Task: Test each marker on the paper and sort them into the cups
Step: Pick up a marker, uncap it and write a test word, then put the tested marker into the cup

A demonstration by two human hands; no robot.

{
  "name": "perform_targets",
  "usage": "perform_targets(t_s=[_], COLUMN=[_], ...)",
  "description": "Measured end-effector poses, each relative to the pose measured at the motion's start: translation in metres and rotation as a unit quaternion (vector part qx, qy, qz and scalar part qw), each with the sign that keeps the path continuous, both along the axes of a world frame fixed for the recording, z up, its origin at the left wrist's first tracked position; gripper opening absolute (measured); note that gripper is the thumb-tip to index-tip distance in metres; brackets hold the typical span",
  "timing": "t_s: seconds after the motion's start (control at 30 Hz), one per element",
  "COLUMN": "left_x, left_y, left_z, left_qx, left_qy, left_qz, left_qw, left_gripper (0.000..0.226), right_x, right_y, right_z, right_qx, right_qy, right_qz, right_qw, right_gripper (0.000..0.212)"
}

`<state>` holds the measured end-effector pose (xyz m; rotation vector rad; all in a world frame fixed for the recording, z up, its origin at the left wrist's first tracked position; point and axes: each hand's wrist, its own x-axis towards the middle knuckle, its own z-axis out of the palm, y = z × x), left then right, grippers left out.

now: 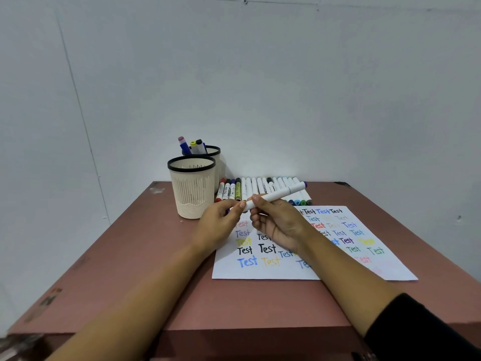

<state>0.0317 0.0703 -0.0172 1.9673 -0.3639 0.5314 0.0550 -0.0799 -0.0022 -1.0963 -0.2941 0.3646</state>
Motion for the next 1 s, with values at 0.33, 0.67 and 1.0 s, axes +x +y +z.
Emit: perform_targets(t_s=[0.33,0.67,1.0], left_x=[-0.006,0.002,0.045], left_y=[-0.003,0.011,0.060], left_z=[0.015,0.076,0.166], left_qx=[-0.196,-0.099,-0.067], left_qy=[0.061,-0.037,-0.105], left_qz=[-0.007,0.098,0.187], left_qw=[0.979,0.990,0.974], left_gripper=[0.007,0.006,0.013], right_x=[0.007,0.020,0.031], right_y=[-0.007,-0.011,-0.008], right_z=[0.006,-0.012,-0.031], right_qx=[-0.016,-0.335,-0.538], right_qy=[0.011,-0.233,-0.358], right_qz=[-0.081,-0.284,-0.192], right_qw=[0.997,0.868,0.738], right_gripper=[0.018,0.026,0.028])
